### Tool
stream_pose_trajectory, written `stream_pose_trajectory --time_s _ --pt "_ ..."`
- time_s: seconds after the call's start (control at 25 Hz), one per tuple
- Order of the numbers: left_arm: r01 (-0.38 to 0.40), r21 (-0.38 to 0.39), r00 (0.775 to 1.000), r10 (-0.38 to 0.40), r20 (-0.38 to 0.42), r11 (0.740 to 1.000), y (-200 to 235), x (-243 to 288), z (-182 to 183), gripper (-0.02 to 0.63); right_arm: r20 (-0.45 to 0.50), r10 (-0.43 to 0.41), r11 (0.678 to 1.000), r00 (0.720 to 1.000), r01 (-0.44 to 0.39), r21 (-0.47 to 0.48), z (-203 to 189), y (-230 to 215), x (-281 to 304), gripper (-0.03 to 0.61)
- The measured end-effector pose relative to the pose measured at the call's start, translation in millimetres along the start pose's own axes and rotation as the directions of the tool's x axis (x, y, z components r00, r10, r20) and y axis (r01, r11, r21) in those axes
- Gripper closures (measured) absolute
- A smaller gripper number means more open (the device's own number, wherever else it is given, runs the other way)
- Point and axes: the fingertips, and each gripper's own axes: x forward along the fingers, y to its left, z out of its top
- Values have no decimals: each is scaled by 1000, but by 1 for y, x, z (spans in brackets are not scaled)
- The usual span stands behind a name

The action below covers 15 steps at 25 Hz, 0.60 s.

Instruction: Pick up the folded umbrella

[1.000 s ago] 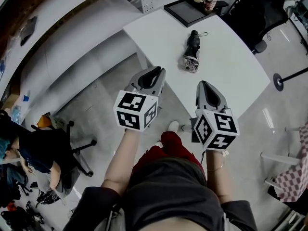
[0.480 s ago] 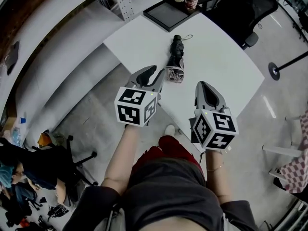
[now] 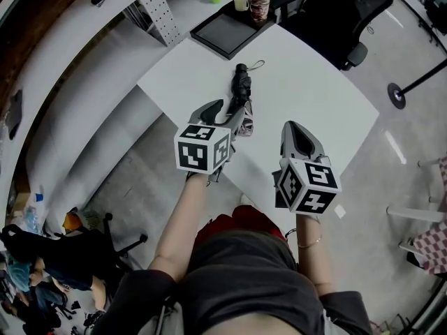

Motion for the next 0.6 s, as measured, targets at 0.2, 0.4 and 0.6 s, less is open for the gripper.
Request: stream_pose_trajectory --time_s 0.2,0.4,0.6 --pt "-12 -13 999 11 -51 1000 5 32 -5 374 -25 -26 1000 999 26 0 -2 -18 10 560" --pt "-41 -50 994 36 -101 998 15 62 -14 347 -64 -35 999 997 35 -9 -8 -29 27 560" --pt "-66 -57 988 58 -140 996 20 86 -21 327 -90 -38 999 995 36 -18 -12 -35 42 560"
